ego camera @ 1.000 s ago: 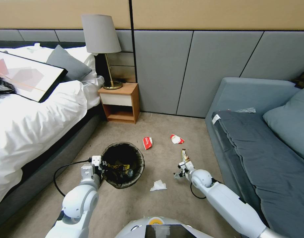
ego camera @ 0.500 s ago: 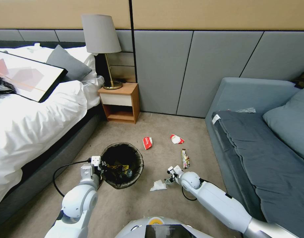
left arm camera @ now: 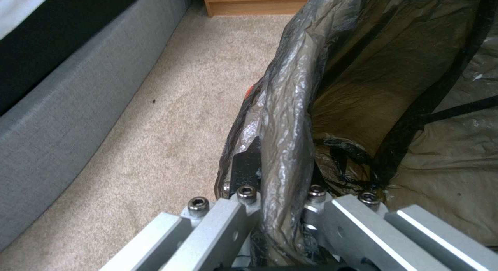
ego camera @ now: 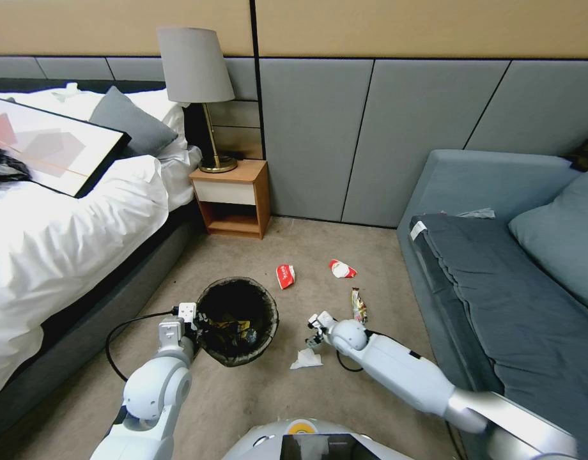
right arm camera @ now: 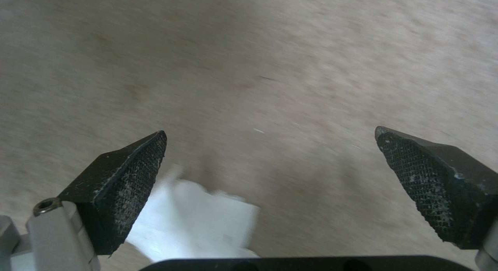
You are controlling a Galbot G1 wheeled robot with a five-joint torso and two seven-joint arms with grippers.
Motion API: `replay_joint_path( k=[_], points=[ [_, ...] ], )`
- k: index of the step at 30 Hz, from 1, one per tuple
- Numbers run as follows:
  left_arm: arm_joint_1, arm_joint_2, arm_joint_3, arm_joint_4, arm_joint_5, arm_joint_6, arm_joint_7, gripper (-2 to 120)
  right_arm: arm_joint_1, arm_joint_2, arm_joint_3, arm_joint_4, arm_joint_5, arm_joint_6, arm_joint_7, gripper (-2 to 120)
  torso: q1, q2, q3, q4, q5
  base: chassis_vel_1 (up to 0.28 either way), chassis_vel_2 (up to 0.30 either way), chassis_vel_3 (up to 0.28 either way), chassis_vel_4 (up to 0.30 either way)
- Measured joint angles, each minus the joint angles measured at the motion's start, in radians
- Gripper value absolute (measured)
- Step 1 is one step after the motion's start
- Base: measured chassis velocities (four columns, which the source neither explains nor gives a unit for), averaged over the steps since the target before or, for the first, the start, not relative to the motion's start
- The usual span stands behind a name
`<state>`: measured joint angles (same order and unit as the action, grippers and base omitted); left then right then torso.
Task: Pick up the trash bin, then pick up the garbage from the floor and place it into the trash bin.
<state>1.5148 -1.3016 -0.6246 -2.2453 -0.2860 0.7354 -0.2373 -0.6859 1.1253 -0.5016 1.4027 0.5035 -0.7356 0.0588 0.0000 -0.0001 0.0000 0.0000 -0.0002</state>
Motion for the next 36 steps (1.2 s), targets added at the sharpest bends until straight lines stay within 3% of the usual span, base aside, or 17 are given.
replay_joint_path(
  k=[8,36],
  points=[
    [-0.006,-0.003,-0.002,0.005,0.001,0.000,0.000,0,-0.048,0.031,0.014,0.035,0.036,0.000,0.036,100,0.000,0.000,0.000,0.0000,0.0001,0.000,0.000,0.000,0.000],
    [-0.004,-0.010,0.001,0.016,0.015,0.000,0.007,0,-0.195,-0.022,0.089,0.025,-0.004,0.000,0.020,100,0.000,0.000,0.000,0.0001,0.0002,0.000,0.000,0.000,0.000]
  ],
)
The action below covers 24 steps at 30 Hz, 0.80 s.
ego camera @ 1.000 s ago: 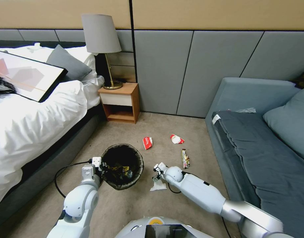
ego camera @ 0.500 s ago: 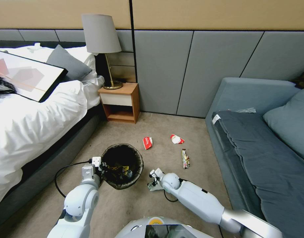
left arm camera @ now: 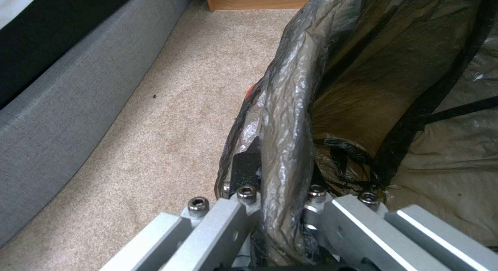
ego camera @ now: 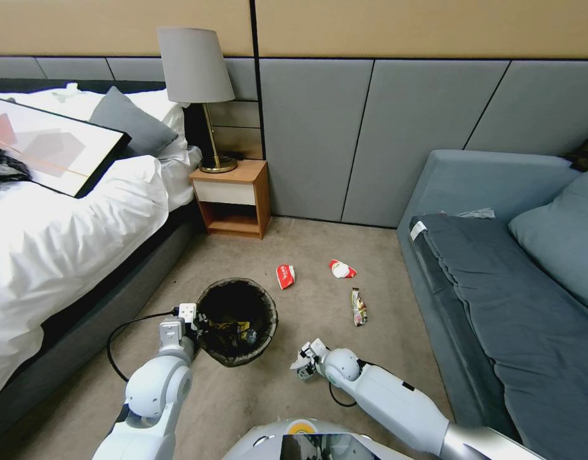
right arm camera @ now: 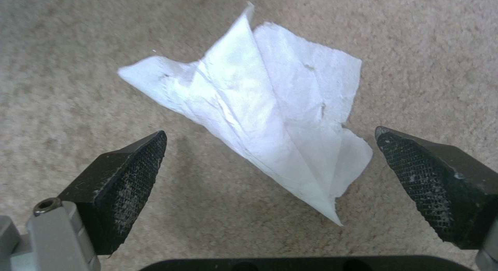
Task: Pick up the trash bin, then pick up the garbage from the floor and place it into the trash bin.
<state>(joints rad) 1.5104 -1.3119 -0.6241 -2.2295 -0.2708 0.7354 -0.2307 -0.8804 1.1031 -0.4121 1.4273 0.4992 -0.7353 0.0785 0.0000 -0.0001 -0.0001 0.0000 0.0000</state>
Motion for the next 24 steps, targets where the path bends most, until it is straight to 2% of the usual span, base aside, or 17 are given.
replay_joint_path(
  k=[24],
  points=[
    [0.003,-0.005,0.002,0.000,0.008,-0.001,0.006,0,0.012,0.024,0.005,-0.056,-0.015,0.013,-0.016,100,0.000,0.000,0.000,-0.0001,0.0000,0.000,0.000,0.000,0.000]
  ],
)
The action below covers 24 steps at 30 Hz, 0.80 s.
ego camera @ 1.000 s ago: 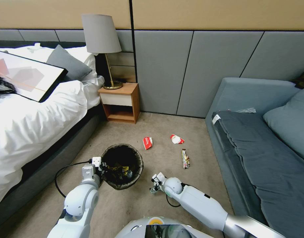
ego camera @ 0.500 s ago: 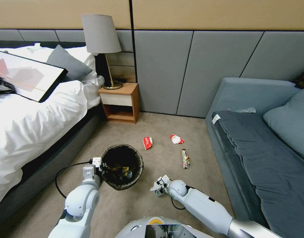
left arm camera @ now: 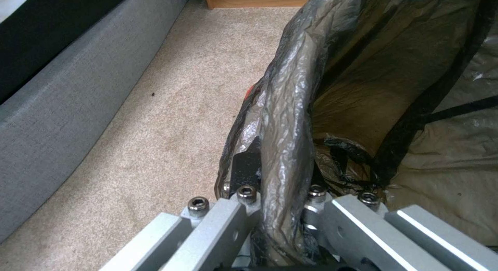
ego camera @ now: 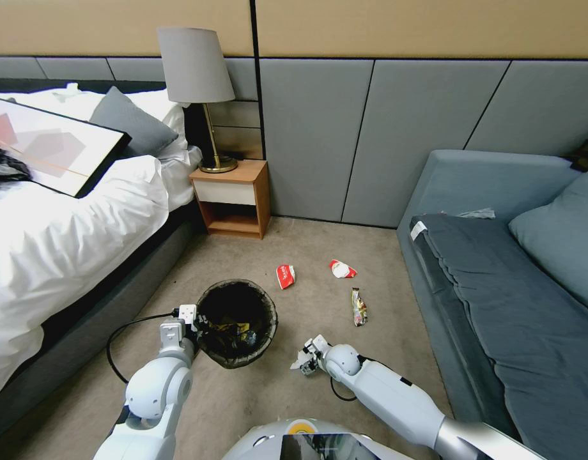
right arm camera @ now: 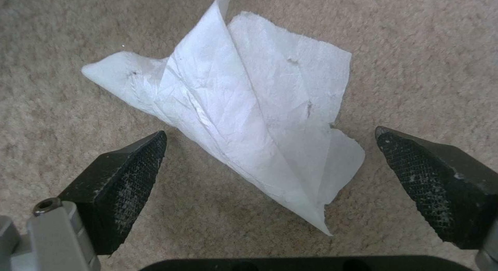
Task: Pick up the trash bin, then pick up the garbage from the floor and place it into the trash bin.
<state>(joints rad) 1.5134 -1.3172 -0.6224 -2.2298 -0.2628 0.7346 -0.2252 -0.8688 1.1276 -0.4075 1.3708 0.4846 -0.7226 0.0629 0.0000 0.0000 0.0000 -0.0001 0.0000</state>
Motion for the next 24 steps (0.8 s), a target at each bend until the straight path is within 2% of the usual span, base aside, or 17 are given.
replay_joint_path(
  k=[11,18,24],
  points=[
    [0.001,0.008,-0.003,-0.001,-0.001,0.000,0.003,0,-0.001,0.042,-0.001,-0.037,-0.009,0.012,-0.001,100,0.000,0.000,0.000,0.0001,-0.0001,0.000,0.000,0.000,0.000],
    [0.000,0.005,-0.005,-0.004,-0.001,0.000,0.004,0,0.011,0.038,-0.004,-0.036,-0.004,0.018,-0.005,78,0.000,0.000,0.000,0.0003,0.0001,0.000,0.000,0.000,0.000],
    [0.000,0.002,-0.005,0.001,0.000,0.000,0.004,0,0.008,0.039,0.005,-0.052,-0.003,0.030,-0.013,77,0.000,0.000,0.000,-0.0001,-0.0003,0.000,0.000,0.000,0.000]
  ],
)
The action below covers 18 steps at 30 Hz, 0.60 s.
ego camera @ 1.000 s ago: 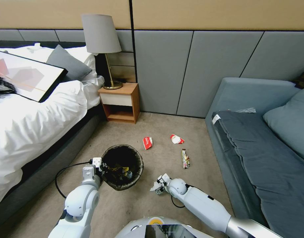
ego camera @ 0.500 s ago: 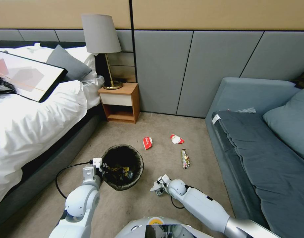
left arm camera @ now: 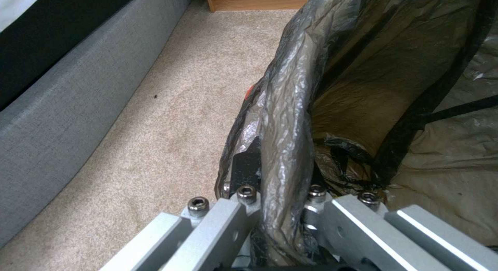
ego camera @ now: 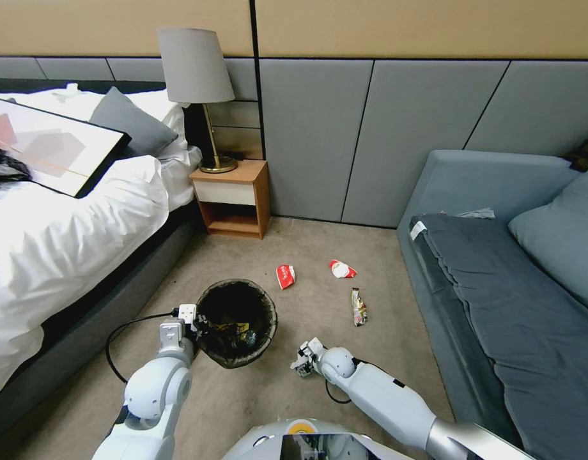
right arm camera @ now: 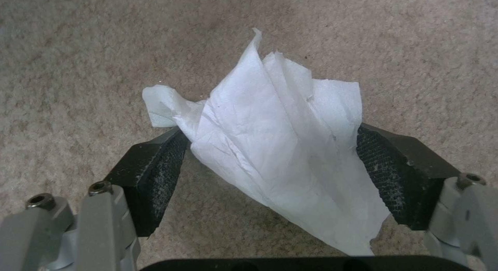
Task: Pick up the trash bin, then pick up the garbage from the floor and place it into the trash bin.
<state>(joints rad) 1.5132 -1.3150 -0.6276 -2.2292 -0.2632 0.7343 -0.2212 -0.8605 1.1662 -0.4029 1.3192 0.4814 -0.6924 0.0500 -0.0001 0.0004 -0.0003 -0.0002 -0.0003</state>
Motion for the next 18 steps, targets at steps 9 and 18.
replay_joint_path(
  k=[9,18],
  points=[
    [-0.002,0.000,-0.001,0.002,0.003,-0.001,0.001,0,0.001,-0.011,0.005,-0.005,-0.003,0.007,-0.005,77,0.000,0.000,0.000,0.0006,0.0011,0.000,0.000,0.000,0.000],
    [0.000,0.006,-0.003,-0.001,0.012,0.000,0.003,0,0.010,-0.099,0.002,0.084,0.046,-0.045,0.062,59,0.000,-0.001,0.001,-0.0007,0.0000,-0.006,0.001,0.000,-0.005]
  ],
)
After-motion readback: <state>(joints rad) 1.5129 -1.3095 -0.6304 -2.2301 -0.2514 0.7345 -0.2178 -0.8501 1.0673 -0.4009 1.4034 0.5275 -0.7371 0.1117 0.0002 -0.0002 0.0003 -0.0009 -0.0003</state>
